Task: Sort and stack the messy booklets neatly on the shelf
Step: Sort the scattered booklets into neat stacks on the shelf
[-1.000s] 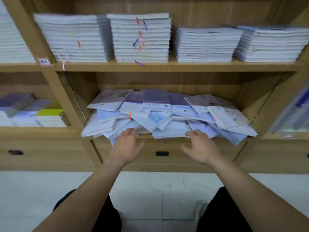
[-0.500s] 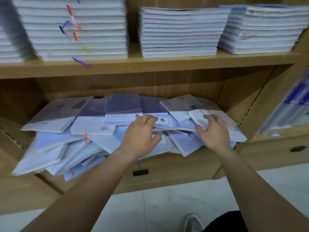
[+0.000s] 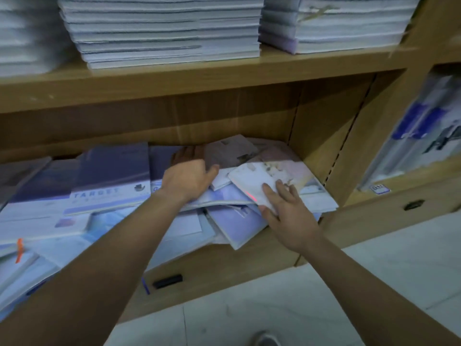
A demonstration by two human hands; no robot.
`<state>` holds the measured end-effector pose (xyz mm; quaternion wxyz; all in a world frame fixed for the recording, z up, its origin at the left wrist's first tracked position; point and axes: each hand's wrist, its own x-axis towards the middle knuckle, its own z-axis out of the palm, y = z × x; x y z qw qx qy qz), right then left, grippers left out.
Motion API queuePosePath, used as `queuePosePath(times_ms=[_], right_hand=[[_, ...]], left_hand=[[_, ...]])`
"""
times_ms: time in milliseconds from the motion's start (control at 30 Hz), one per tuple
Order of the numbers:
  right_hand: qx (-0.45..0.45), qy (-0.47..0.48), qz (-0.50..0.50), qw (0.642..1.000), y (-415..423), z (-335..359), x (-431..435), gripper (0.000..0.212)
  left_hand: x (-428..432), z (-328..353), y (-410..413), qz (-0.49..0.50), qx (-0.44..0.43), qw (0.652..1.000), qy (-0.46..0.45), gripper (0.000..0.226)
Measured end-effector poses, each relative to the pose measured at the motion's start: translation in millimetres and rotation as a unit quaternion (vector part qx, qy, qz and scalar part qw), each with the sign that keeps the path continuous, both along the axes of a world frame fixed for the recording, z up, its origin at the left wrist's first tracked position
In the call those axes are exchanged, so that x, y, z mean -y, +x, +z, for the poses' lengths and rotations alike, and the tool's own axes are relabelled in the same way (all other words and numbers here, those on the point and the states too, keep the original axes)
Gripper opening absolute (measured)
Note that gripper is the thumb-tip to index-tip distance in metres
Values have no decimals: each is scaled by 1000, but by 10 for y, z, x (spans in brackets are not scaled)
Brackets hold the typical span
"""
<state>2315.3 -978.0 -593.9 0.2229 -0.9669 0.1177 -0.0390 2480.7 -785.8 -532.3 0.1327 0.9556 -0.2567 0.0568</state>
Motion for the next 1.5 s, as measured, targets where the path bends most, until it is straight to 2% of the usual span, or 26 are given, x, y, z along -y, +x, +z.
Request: queuePosePath(times_ms=[200,333,433,633,700,767,833,967,1267,1400,1467,1500], right_hand=[[49,29,42,997,17,-9,81,58],[63,37,55,996,119,58,31,62],[68,43,73,994,194,139,-110,69],[99,49,150,982,358,244,-516,49],[99,13,125,987,380,277,-516,50],[65,-52,46,995,373,273,-461,65],[28,-76,-3,997,342,255,-463,83],[1,-33,1,999,418,214,-568,70],[-20,-29,26,999,512,218,-565,68],[-10,-33,66,997,593,223,-691,68],[-13,-10,86,996,614,248,-814,67],[-14,9,93,995,618,262,-882,67]], left_hand=[[-147,-67,123,20,-63,998,-14,57],[-302,-78,-128,46,-54,996,-60,65],[-448,-120,-369,43,-34,995,-82,60],[-585,-180,-572,26,-15,993,-111,57],[-621,-176,-578,24,-18,992,-125,56],[-628,-166,-572,15,-19,992,-121,58],[-598,-173,-562,0,-19,996,-92,60],[-536,-173,-483,7,-14,996,-89,57],[-571,-19,-523,36,-24,989,-142,55],[-959,222,-524,49,72,995,-56,52],[-1266,297,-426,125,97,987,8,56],[-1438,291,-355,170,81,982,25,58]])
